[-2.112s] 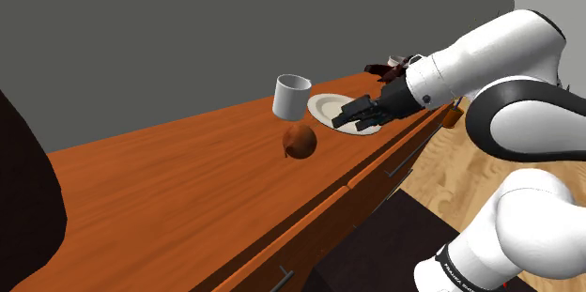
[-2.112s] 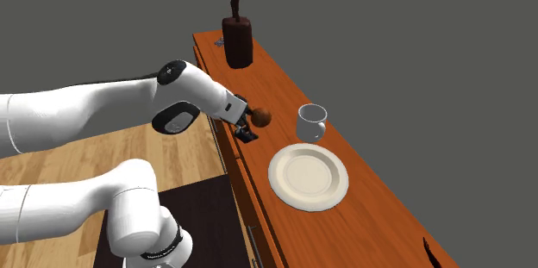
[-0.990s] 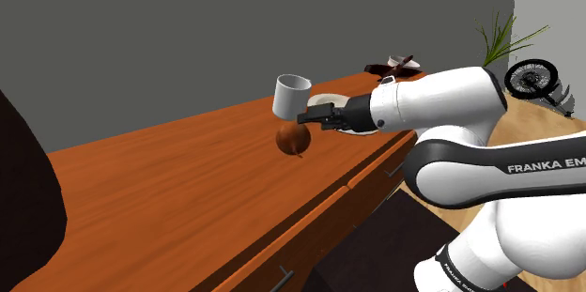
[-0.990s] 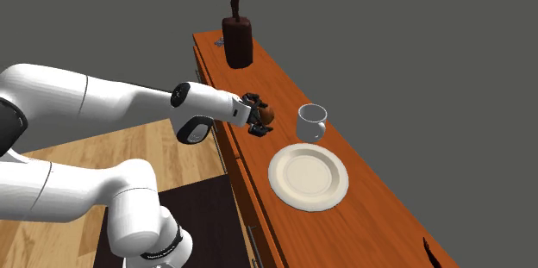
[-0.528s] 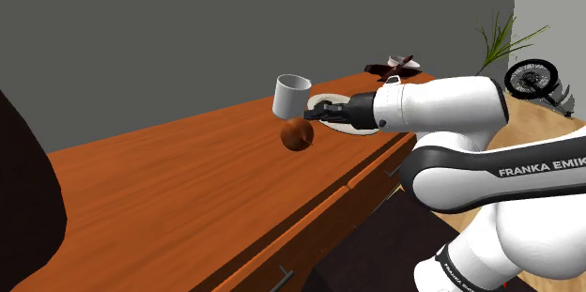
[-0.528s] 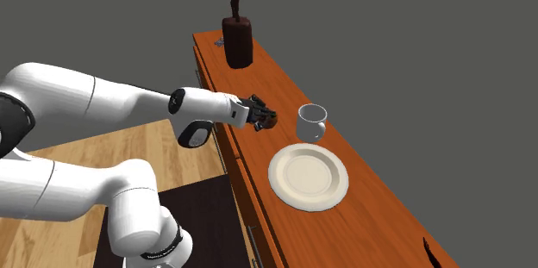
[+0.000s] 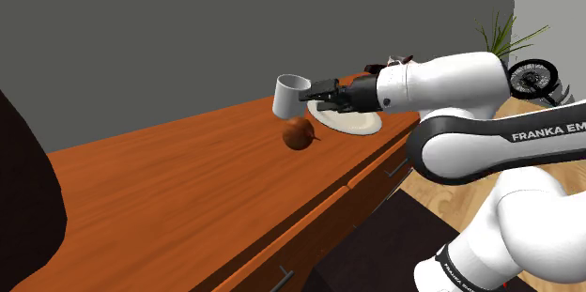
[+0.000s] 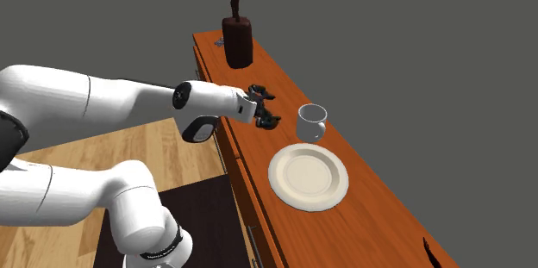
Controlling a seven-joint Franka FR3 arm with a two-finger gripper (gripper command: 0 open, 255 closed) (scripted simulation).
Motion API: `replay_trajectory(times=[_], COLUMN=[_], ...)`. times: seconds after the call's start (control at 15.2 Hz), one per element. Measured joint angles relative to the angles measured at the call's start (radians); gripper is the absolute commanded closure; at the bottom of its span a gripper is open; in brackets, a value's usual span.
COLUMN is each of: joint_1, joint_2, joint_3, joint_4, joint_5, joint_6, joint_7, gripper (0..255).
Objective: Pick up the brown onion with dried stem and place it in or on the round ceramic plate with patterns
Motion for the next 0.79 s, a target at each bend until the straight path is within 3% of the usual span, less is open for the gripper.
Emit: replay_trajectory(times=[0.13,0.2,0.26,0.4,0.79], joint_1=[0.081,0.091,0.098,0.108,0.129], joint_2=[-0.020,0.006,0.024,0.057,0.121], joint_3=[-0.198,-0.226,-0.244,-0.252,-0.252], joint_4=[0.139,0.192,0.217,0.237,0.237], joint_5=[-0.025,-0.026,-0.024,-0.016,0.009], joint_6=[-0.497,-0.667,-0.734,-0.765,-0.714], joint_7=[-0.029,-0.026,-0.031,-0.035,-0.051], gripper=[0,0,0,0,0])
